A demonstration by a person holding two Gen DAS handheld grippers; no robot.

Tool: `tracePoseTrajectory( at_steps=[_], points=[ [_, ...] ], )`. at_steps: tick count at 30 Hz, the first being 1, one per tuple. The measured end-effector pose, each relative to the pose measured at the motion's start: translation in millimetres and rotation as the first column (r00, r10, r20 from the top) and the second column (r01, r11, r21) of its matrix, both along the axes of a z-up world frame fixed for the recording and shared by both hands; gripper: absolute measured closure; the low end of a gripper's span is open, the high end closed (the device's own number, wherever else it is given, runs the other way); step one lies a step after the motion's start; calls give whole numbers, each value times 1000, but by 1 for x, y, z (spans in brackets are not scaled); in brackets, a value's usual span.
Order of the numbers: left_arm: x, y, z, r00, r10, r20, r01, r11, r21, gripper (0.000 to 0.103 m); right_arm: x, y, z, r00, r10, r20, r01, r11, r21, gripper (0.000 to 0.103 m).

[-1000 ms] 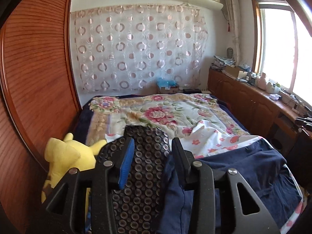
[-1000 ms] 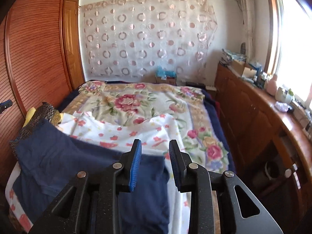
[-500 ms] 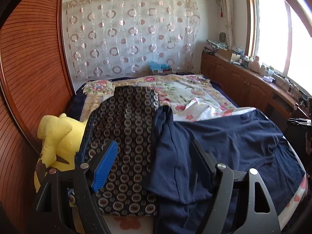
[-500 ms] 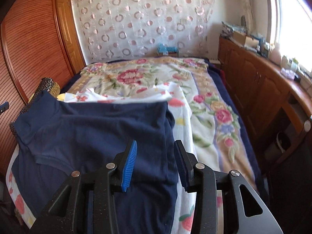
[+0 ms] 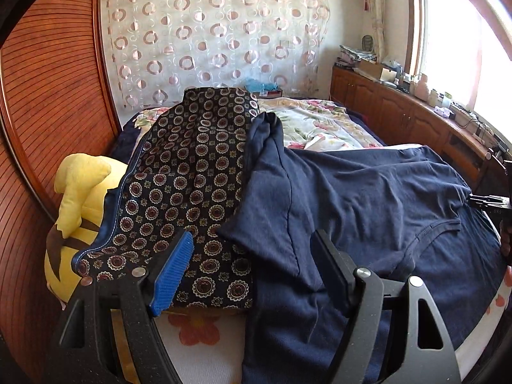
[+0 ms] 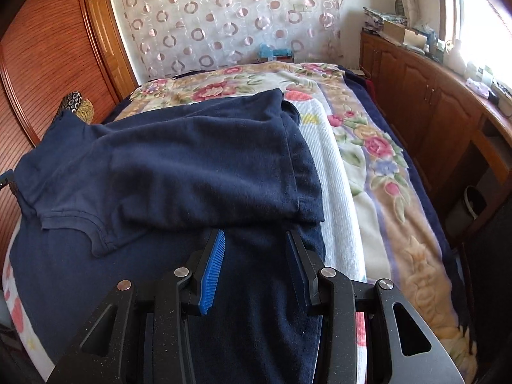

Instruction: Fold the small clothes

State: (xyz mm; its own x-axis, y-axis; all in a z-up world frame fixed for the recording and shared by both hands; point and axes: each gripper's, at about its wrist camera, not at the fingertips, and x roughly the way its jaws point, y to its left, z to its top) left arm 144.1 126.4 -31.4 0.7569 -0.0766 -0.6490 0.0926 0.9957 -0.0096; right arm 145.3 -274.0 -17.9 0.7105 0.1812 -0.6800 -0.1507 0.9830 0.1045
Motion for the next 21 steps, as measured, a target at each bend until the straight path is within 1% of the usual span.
tracePoseTrajectory(
  at_steps=[6,7,8,12,14,15,16,17,18,20,21],
  points=[
    [-3,-3,-2,1000,2,17,-2,1000,0,27,6,0,6,1000,-5,8,5,999,-45,62],
    [-3,-3,-2,1000,4,15,-4,1000,2,29,6,0,5,1000,-5,9,6,999,-52,62],
    [-2,-4,-3,1000,4,8,-4,1000,8,32,8,0,7,1000,-7,11,7,998,-58,62],
    [3,-8,-3,1000,-15,-11,16,1000,13,49,12,-2,5,1000,-6,13,7,999,-50,62],
    [6,-10,-4,1000,-24,-16,24,1000,14,52,14,-2,6,1000,-7,13,8,998,-62,62],
    [9,-11,-5,999,-27,-19,28,1000,14,56,14,0,2,1000,-8,14,8,998,-69,62],
    [11,-12,-6,999,-27,-25,27,1000,14,59,5,2,-6,1000,-7,16,8,997,-76,62],
    [14,-13,-7,999,-26,-34,27,999,18,61,1,7,-10,1000,-9,18,10,997,-82,62],
    [16,-15,-8,999,-28,-43,29,999,24,66,2,7,-9,1000,-9,18,11,996,-84,62],
    [18,-19,-9,998,-35,-58,37,999,35,71,1,6,-13,1000,-7,19,9,997,-81,62],
    [19,-21,-9,997,-38,-65,41,998,44,79,1,6,-13,1000,-7,19,8,997,-76,62]
  ],
)
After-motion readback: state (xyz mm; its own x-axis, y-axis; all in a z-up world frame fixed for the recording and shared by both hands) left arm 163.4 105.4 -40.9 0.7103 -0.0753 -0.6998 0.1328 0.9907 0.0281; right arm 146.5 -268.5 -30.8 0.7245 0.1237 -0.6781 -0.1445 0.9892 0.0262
